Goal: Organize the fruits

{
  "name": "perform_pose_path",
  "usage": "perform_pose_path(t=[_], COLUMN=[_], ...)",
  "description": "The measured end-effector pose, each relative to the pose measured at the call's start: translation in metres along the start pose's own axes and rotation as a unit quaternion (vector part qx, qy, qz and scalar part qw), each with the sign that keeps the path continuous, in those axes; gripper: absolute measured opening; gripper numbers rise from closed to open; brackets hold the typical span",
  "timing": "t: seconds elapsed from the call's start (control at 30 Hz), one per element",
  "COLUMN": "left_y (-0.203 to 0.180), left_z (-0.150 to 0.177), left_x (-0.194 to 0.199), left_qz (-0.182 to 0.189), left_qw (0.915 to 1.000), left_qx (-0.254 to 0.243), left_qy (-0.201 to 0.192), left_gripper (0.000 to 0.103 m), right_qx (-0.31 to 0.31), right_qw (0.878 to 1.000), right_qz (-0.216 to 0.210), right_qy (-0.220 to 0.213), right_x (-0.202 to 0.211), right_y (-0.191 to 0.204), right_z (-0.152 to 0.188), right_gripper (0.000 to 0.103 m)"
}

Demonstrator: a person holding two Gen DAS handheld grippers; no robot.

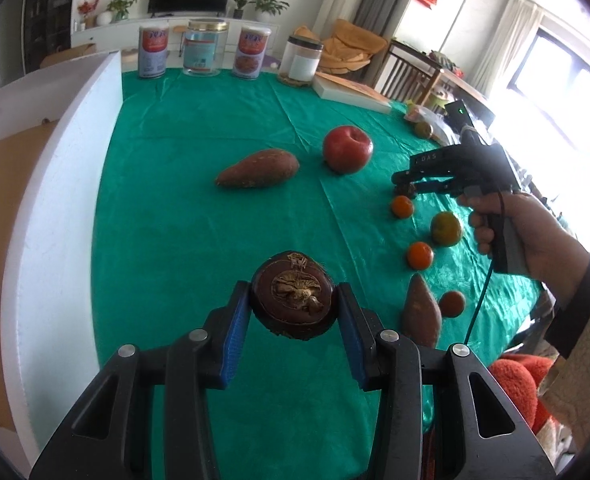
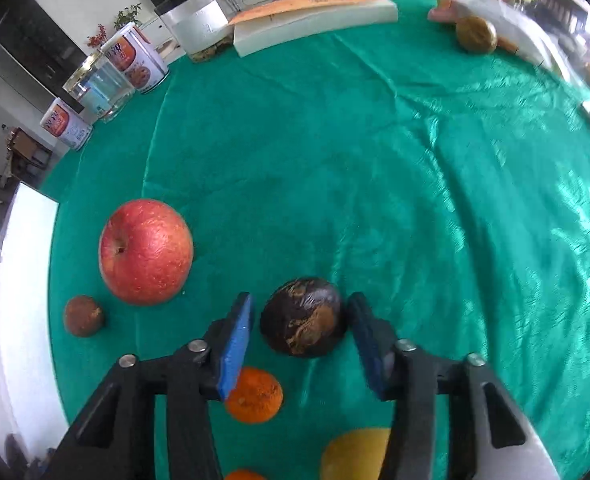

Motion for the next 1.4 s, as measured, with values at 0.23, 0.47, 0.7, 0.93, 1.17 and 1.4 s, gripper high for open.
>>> perform_pose_path(t=[0.23, 0.47, 0.7, 0.93, 1.17, 1.4], left_y=[0.007, 0.053, 0.112, 0.185, 0.236, 0.223], left_z=[-0.013, -0.032, -0.02, 0.0, 0.028, 0.025], left_x=[0.055, 0.124, 0.151, 0.167, 0.151, 0.145], left_qz=[0.04, -0.015, -0.067, -0.15, -0.208, -0.217], left_qw=[0.9987, 0.9954, 0.9908, 0.9766, 0.9613, 0.962], left_qx=[0.014, 0.036, 0.073, 0.129, 0.176, 0.16], left_qy=[-0.029, -0.087, -0.092, -0.084, -0.036, -0.046], left_gripper=[0.044, 0.044, 0.044, 0.044, 0.045, 0.059], right_qx=[0.005, 0.108, 0.17, 0.222, 0.284, 0.266], right_qw=[0.998, 0.973, 0.94, 0.92, 0.91, 0.918], right_qz=[-0.036, -0.195, -0.294, -0.321, -0.299, -0.292], right_qy=[-0.055, -0.061, -0.036, 0.02, 0.051, 0.023], right_x=[0.061, 0.129, 0.143, 0.115, 0.083, 0.083], right_y=[0.005, 0.14, 0.259, 0.354, 0.427, 0.4], right_z=[0.015, 0.071, 0.124, 0.16, 0.201, 0.189], right_gripper=[0.041, 0.041, 0.041, 0.041, 0.042, 0.043])
Point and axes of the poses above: each gripper's, at about its wrist camera, not at the fingertips, and x roughly against the way its jaws point, y to its left, z to its underside, the point moved 4 cm from there along -x, roughly the way its jaws point, and after that the axes turned 2 degrees about x, right-handed, at the moved point
